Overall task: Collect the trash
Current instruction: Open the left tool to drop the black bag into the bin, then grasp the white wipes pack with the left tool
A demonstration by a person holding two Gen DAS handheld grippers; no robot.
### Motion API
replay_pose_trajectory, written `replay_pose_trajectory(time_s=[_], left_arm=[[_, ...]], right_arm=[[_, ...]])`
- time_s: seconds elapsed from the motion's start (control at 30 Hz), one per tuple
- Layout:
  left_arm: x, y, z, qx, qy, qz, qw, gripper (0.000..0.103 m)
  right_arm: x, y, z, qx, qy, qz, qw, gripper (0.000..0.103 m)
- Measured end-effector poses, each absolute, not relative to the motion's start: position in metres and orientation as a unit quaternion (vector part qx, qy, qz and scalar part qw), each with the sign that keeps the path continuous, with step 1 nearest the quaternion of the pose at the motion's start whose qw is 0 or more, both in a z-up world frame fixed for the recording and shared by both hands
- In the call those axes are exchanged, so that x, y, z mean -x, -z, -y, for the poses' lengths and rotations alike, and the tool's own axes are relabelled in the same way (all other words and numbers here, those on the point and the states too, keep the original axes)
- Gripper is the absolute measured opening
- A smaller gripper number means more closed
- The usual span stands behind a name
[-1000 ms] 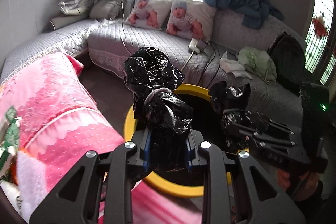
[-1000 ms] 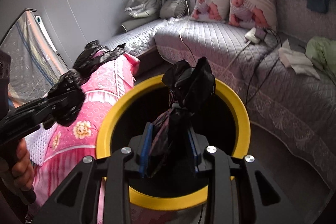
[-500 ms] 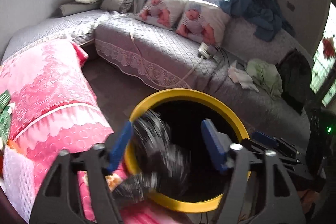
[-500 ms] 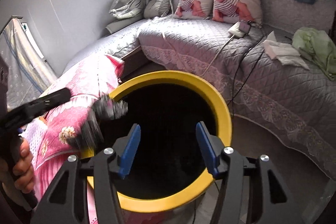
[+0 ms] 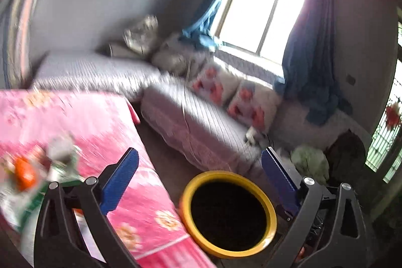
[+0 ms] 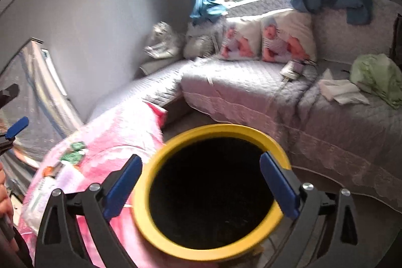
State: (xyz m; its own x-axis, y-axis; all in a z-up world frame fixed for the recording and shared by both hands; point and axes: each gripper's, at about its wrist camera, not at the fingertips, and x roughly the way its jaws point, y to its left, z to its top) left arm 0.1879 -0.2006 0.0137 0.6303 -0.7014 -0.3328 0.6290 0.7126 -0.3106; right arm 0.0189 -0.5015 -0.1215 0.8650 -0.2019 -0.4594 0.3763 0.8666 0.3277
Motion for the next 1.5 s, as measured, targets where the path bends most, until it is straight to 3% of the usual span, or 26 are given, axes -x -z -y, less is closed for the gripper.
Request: replay_pose_trajectory(time_s=[0.23, 0.5, 0.87, 1.13, 1.23, 1.3, 1.4, 1.5], left_arm=[[-0.159, -0.032, 0.094, 0.027, 0.311, -0.149, 0.938, 0.095], [-0.128, 0.030, -0.001, -0.046, 0.269, -0.206, 0.940, 0.095], [-0.171, 0.122, -0.011, -0.002, 0.309, -0.354, 0.883, 0.095], [-0.196, 0.141, 0.004, 0.018, 0.317, -0.375, 0.871, 0.093], [-0.198, 0.142, 0.016, 0.004, 0.317, -0.379, 0.870, 0.071], [-0.200, 0.145, 0.019, 0.000, 0.311, -0.387, 0.868, 0.051], [-0.195, 0.145, 0.020, -0.003, 0.305, -0.374, 0.876, 0.037], [-0.186, 0.141, 0.015, 0.001, 0.309, -0.358, 0.881, 0.033]], right_arm=[[-0.039, 0.118, 0.473, -0.224, 0.085, -0.214, 0.947, 0.095], [-0.064, 0.120, 0.423, -0.189, 0.028, -0.242, 0.951, 0.095], [-0.086, 0.110, 0.353, -0.122, -0.034, -0.253, 0.959, 0.095], [-0.084, 0.107, 0.344, -0.093, -0.041, -0.247, 0.964, 0.095], [-0.082, 0.109, 0.346, -0.096, -0.048, -0.247, 0.963, 0.095], [-0.080, 0.108, 0.347, -0.098, -0.055, -0.246, 0.963, 0.095], [-0.082, 0.107, 0.344, -0.096, -0.071, -0.252, 0.960, 0.095], [-0.089, 0.108, 0.330, -0.090, -0.102, -0.272, 0.953, 0.095]])
